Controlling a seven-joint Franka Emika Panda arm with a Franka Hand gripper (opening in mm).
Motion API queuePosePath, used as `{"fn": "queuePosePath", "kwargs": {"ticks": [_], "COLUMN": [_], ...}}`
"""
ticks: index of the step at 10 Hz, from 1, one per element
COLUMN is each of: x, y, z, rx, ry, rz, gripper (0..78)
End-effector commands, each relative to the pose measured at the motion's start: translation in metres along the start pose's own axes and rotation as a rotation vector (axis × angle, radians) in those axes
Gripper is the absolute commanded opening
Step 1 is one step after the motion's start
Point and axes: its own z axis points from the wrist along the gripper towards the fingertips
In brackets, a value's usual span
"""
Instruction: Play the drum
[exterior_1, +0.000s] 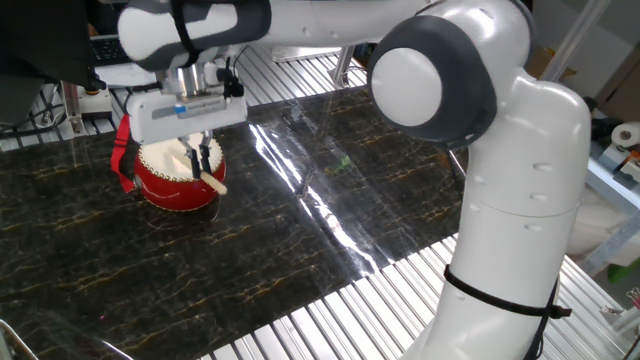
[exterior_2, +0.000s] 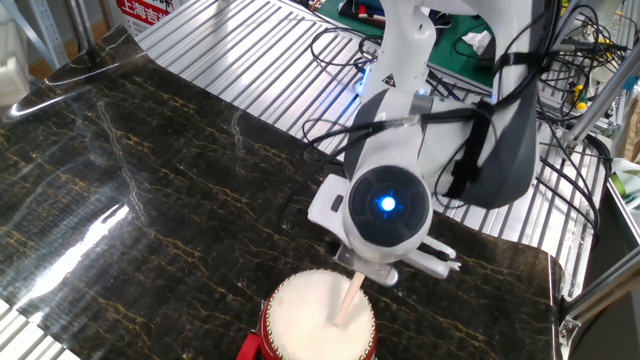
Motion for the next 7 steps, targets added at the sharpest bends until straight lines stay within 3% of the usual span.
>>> {"fn": "queuePosePath", "kwargs": {"ticks": [1,3,7], "x": [0.027,0.030,0.018], "y": [-0.003,-0.004,-0.001], "z": [-0.066,-0.071,-0.055], "rx": [-0.012,-0.011,-0.002], "ry": [-0.011,-0.017,-0.010], "rz": [-0.009,-0.007,0.002], "gripper": [1.1,1.1,1.1]}}
